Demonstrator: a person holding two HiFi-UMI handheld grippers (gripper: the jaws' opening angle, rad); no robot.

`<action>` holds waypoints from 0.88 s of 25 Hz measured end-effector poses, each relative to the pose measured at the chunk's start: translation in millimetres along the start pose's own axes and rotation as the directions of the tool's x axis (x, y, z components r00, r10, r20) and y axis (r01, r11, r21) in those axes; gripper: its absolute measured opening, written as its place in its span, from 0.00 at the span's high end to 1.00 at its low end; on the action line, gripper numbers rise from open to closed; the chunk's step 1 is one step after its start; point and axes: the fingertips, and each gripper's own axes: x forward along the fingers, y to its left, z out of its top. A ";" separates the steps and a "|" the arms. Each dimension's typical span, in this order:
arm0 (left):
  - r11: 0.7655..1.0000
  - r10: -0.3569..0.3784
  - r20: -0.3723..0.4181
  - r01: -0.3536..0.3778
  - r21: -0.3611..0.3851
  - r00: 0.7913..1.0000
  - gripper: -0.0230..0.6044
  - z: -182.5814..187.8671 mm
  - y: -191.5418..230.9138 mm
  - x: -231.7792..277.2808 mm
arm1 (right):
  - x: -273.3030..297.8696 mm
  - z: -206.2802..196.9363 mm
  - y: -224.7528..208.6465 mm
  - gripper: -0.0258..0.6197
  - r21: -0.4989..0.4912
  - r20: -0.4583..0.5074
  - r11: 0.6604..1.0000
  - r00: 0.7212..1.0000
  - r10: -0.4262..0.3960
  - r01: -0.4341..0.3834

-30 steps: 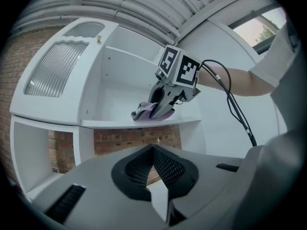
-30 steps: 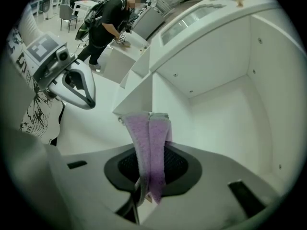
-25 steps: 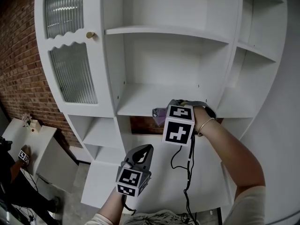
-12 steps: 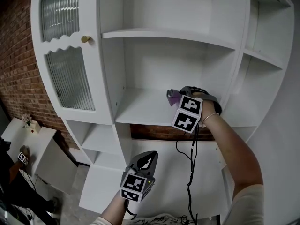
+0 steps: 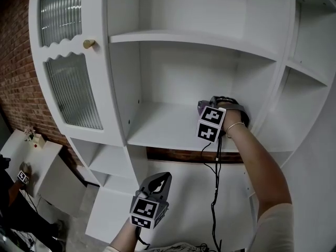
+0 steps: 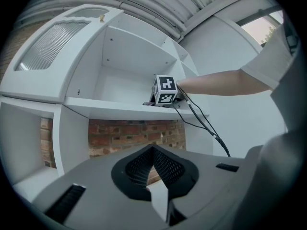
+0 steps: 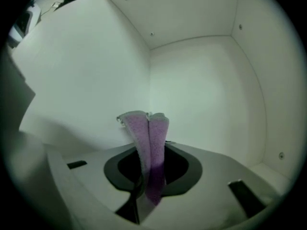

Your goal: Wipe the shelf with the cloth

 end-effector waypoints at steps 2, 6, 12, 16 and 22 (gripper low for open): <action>1.000 0.009 -0.008 -0.009 -0.012 1.000 0.94 -4.7 4.7 2.4 | 13.1 -4.9 0.9 0.83 0.018 -0.017 1.000 1.000 0.023 -0.023; 1.000 0.008 -0.045 -0.009 -0.013 0.999 0.94 -18.6 9.4 8.1 | 34.5 -11.8 7.7 0.83 0.000 -0.061 0.998 0.996 0.065 -0.065; 1.000 0.017 -0.062 -0.018 -0.018 0.998 0.94 -25.3 18.4 14.2 | 40.6 -12.1 11.5 0.83 -0.032 -0.076 0.995 0.992 0.097 -0.100; 1.000 0.018 -0.055 -0.019 -0.017 0.998 0.94 -22.1 20.6 15.2 | 34.5 -14.3 16.6 0.83 0.001 -0.073 0.991 0.989 0.130 -0.130; 0.999 0.030 -0.053 -0.031 -0.022 0.998 0.94 -20.3 23.8 4.4 | 14.9 -14.5 26.9 0.83 0.012 -0.068 0.987 0.984 0.162 -0.161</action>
